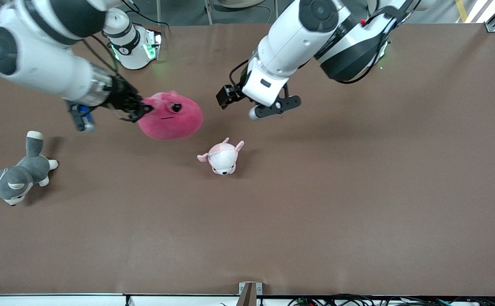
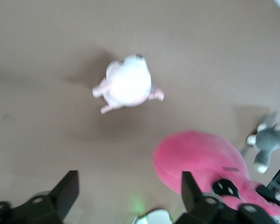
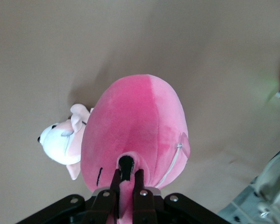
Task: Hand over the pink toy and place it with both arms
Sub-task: 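Open the left gripper and withdraw while the right gripper carries the plush, then lower the pink plush beside the grey cat and open the right gripper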
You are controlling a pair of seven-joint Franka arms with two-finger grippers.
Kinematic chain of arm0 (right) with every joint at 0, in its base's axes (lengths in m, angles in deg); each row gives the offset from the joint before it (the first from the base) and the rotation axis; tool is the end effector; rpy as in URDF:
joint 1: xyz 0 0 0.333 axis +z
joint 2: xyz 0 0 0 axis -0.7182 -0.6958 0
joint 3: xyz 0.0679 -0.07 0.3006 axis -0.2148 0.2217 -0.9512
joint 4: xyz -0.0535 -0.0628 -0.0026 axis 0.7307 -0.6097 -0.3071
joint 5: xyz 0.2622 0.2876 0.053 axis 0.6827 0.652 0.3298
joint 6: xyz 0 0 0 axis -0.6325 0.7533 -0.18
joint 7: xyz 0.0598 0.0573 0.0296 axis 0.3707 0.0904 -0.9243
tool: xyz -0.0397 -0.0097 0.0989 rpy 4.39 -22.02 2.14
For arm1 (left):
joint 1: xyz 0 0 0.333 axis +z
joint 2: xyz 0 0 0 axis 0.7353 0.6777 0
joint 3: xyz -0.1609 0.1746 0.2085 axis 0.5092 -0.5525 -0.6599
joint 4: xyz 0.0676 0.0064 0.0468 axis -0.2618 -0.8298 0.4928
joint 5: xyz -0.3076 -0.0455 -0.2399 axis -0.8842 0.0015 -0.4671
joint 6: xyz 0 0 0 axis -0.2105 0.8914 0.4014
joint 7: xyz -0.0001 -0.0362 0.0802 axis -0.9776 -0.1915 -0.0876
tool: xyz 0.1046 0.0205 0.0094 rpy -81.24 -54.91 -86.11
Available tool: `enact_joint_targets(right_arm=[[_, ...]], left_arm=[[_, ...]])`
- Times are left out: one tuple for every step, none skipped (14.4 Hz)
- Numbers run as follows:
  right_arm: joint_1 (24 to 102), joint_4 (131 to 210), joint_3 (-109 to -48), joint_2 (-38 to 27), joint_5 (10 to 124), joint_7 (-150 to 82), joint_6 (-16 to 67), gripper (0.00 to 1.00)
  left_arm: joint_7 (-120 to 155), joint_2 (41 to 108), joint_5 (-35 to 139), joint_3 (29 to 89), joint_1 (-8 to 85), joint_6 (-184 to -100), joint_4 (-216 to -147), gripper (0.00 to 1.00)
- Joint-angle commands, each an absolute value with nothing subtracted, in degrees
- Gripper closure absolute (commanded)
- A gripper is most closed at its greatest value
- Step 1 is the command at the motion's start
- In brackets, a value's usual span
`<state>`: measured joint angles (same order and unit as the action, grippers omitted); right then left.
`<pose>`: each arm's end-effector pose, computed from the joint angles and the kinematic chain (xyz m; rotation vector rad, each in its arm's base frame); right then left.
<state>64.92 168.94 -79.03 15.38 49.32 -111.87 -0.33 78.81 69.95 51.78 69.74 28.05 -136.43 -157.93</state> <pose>0.5320 0.1687 0.5443 -2.5683 1.5064 0.5468 0.4951 -0.4732 0.5755 2.6577 0.5887 -0.1710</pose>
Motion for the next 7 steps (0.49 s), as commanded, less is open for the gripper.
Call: enact_joint_targets(right_arm=[[58.0,173.2,-79.9,16.6,47.6,-101.6,0.1,1.00],[56.2,174.8,-79.9,16.5,46.3,-98.4,1.1,1.00],[54.3,177.1,-79.9,16.4,45.6,-95.5,3.3,1.00],[52.5,179.9,-79.9,16.5,45.6,-92.4,5.9,0.99],[50.8,183.0,-79.9,16.4,45.6,-88.6,8.9,0.99],[49.1,185.6,-79.9,16.4,45.6,-85.9,11.6,0.99],[47.8,188.3,-79.9,16.3,45.6,-83.1,14.6,0.98]], left_arm=[[76.7,64.5,54.1,69.7,32.1,-131.5,-158.9,0.00],[74.1,63.1,54.1,69.7,34.0,-128.7,-158.9,0.00],[70.6,61.1,54.1,69.7,36.4,-125.4,-159.0,0.00],[65.9,58.9,54.1,69.7,39.2,-121.5,-159.0,0.00],[61.7,57.3,54.1,69.7,42.3,-118.5,-159.0,0.00],[56.3,55.8,54.1,69.7,46.1,-115.5,-159.1,0.00],[51.5,55.2,54.1,69.7,49.6,-113.6,-159.2,0.00]])
